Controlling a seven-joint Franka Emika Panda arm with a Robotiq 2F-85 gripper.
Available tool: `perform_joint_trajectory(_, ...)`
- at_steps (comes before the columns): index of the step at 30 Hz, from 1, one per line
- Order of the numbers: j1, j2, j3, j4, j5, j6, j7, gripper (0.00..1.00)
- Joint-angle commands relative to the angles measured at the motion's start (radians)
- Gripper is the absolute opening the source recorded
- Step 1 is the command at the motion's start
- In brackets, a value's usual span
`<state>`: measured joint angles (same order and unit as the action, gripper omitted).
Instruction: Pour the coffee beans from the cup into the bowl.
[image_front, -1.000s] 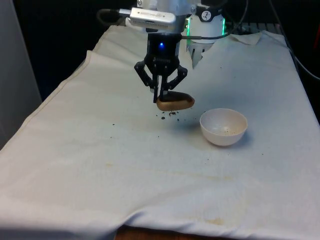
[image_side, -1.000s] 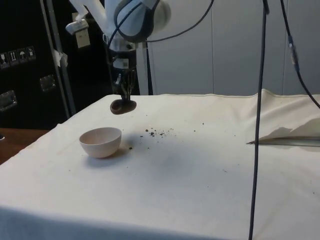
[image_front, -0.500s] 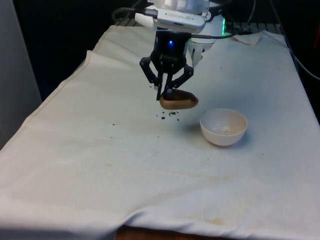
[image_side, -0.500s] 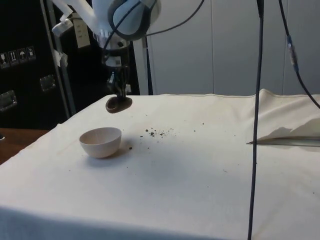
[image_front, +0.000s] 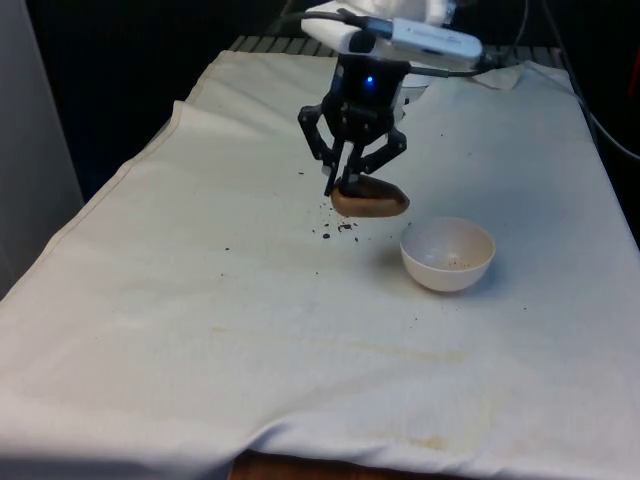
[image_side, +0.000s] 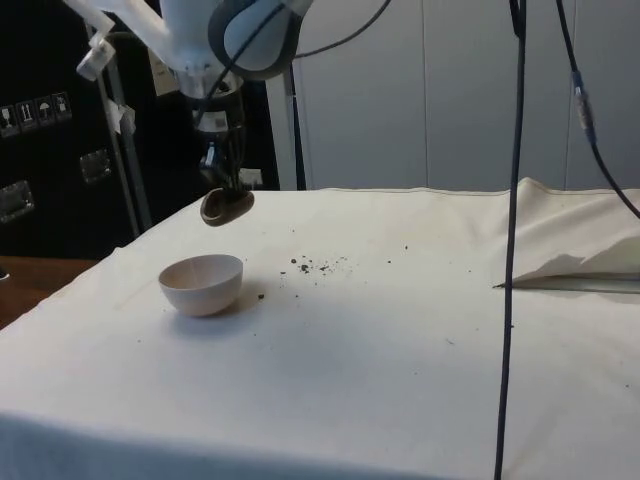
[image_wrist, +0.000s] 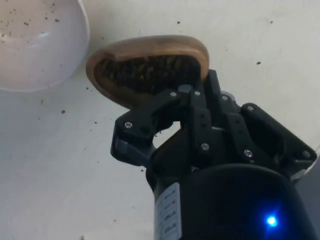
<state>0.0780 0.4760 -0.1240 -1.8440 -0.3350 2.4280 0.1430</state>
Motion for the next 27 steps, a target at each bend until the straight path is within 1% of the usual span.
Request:
perform_joint_trajectory(1,0.013,0.006,-0.005,0.012,-0.026,-0.016,0.026,0.0)
perform_joint_trajectory(4,0.014,0.008,0.006,0.019,-0.06,-0.028,0.055,0.0)
perform_joint_trajectory(5,0.002,0.002,0.014,0.011,-0.047,-0.019,0.042,0.0)
perform_joint_trajectory(6,0.014,0.009,0.013,0.022,-0.082,-0.035,0.075,0.0)
perform_joint_trajectory(7,0.016,0.009,0.016,0.024,-0.094,-0.039,0.085,0.0)
perform_joint_trajectory(10,0.017,0.012,0.026,0.029,-0.128,-0.05,0.114,0.0)
perform_joint_trajectory(11,0.017,0.014,0.034,0.033,-0.151,-0.059,0.133,0.0)
perform_joint_trajectory(12,0.016,0.015,0.038,0.034,-0.161,-0.063,0.142,0.0)
perform_joint_trajectory(13,0.007,0.01,0.046,0.028,-0.153,-0.056,0.134,0.0)
perform_joint_trajectory(14,0.017,0.015,0.041,0.036,-0.173,-0.067,0.151,0.0)
perform_joint_trajectory(20,0.019,0.015,0.06,0.041,-0.237,-0.093,0.202,0.0)
perform_joint_trajectory(21,0.019,0.015,0.067,0.043,-0.258,-0.105,0.219,0.0)
perform_joint_trajectory(22,0.009,0.013,0.075,0.038,-0.253,-0.097,0.213,0.0)
perform_joint_trajectory(23,0.019,0.015,0.07,0.044,-0.268,-0.109,0.226,0.0)
perform_joint_trajectory(27,0.021,0.015,0.083,0.047,-0.307,-0.129,0.257,0.0)
